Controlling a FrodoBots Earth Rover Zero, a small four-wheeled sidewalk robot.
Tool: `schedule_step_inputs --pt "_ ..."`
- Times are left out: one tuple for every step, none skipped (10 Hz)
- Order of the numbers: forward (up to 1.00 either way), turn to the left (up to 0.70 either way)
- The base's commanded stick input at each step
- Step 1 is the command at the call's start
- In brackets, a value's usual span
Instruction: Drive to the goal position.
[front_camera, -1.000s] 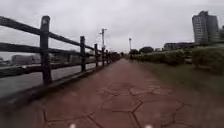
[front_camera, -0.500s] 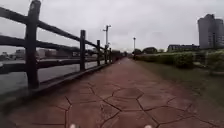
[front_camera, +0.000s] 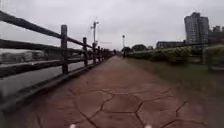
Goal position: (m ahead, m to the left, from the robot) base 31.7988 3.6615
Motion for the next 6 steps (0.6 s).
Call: schedule_step_inputs --pt "1.00 0.00" --pt "1.00 0.00" --pt "1.00 0.00" --pt "1.00 0.00" --pt "1.00 0.00" --pt "1.00 0.00"
